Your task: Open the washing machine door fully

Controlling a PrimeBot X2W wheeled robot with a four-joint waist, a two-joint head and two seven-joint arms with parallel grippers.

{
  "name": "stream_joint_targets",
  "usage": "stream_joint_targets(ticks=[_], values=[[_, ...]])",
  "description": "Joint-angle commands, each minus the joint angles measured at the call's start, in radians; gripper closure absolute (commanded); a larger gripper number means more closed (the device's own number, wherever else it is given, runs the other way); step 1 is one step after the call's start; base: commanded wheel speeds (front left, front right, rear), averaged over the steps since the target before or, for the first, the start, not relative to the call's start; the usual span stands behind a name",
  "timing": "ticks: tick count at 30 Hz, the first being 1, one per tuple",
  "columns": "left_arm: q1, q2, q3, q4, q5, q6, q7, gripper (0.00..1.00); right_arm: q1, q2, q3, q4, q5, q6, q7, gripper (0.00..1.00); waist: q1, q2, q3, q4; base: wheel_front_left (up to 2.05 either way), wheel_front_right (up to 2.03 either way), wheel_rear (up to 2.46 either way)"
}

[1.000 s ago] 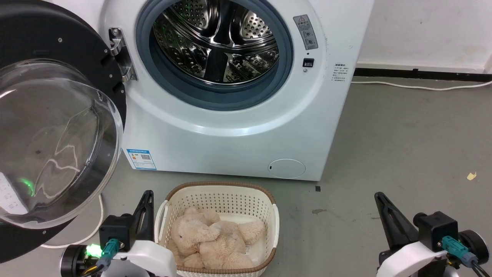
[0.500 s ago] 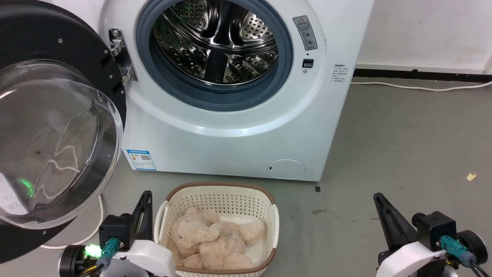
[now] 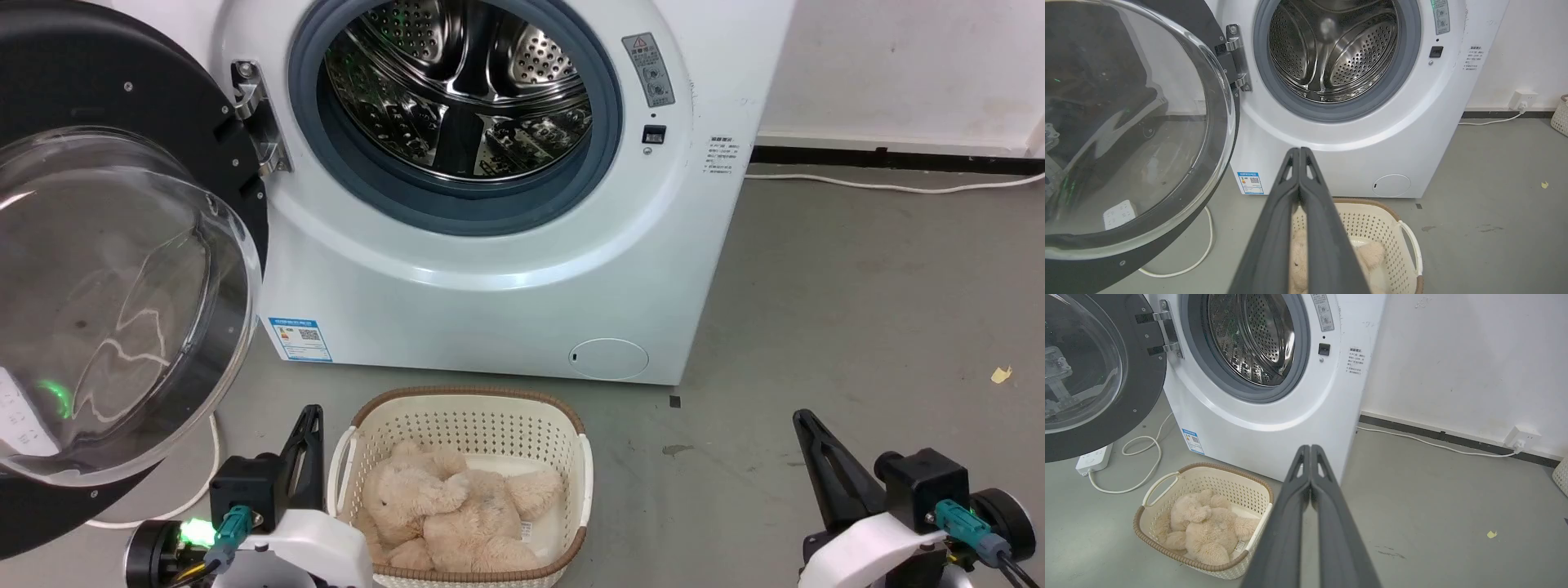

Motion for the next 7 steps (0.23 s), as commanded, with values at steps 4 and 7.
stream_joint_targets(ticks=[4, 7], values=[[0.002, -0.001, 0.001, -0.004, 0.003, -0.004, 0.0, 1.0, -0.014, 0.004, 0.0, 0.003, -0.007, -0.001, 0.001, 1.0, 0.0, -0.0001, 0.0, 0.0, 0.0, 0.0, 0.0], [0.002, -0.001, 0.001, -0.004, 0.003, -0.004, 0.0, 1.0, -0.014, 0.004, 0.0, 0.003, -0.007, -0.001, 0.001, 1.0, 0.0, -0.0001, 0.0, 0.0, 0.0, 0.0, 0.0]])
